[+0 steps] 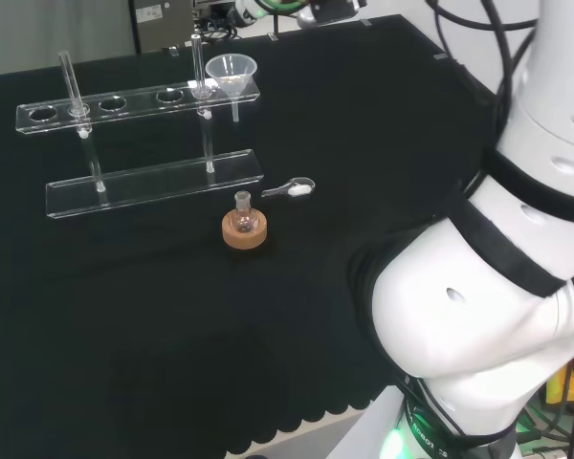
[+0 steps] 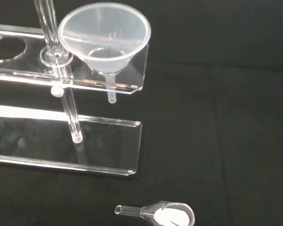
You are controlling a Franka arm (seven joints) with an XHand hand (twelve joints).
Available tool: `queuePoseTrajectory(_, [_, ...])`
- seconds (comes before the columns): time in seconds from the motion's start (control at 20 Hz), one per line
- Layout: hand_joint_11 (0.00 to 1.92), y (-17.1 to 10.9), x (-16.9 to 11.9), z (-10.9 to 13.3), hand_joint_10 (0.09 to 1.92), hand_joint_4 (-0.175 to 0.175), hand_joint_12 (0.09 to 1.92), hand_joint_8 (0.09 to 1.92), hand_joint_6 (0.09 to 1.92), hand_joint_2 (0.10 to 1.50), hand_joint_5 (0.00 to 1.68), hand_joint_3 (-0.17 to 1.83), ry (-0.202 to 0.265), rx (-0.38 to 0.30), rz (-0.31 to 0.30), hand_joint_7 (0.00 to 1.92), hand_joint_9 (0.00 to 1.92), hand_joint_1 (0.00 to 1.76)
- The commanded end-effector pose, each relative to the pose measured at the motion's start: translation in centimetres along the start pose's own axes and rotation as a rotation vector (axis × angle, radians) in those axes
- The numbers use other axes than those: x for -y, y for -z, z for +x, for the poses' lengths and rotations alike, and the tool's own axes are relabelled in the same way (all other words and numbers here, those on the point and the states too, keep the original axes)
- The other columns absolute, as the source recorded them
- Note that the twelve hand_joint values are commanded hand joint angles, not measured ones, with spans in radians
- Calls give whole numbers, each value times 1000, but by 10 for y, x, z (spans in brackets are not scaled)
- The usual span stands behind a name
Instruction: Pick up the funnel from the transparent funnel stand.
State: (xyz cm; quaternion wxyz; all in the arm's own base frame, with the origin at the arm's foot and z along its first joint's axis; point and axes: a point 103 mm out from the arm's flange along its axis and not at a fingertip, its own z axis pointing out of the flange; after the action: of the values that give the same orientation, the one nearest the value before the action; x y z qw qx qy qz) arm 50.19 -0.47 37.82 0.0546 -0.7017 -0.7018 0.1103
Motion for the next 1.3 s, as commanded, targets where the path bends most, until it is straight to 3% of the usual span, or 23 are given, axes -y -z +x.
queuePoseTrajectory(0.05, [91, -12, -37, 21, 684, -13, 1435, 631, 87, 919, 178, 225, 86, 52, 86, 145, 343, 386])
queuePoseTrajectory(0.15, [101, -15, -43, 25, 685, -11, 1438, 629, 87, 889, 168, 212, 98, 71, 128, 119, 340, 417])
queuePoseTrajectory(0.5, [186, -26, -62, 27, 701, -8, 1448, 643, 87, 828, 128, 192, 102, 93, 180, 52, 327, 505])
queuePoseTrajectory(1.3, [233, -55, -94, 27, 744, 1, 1447, 568, 87, 786, 27, 191, 115, 147, 252, 0, 262, 510])
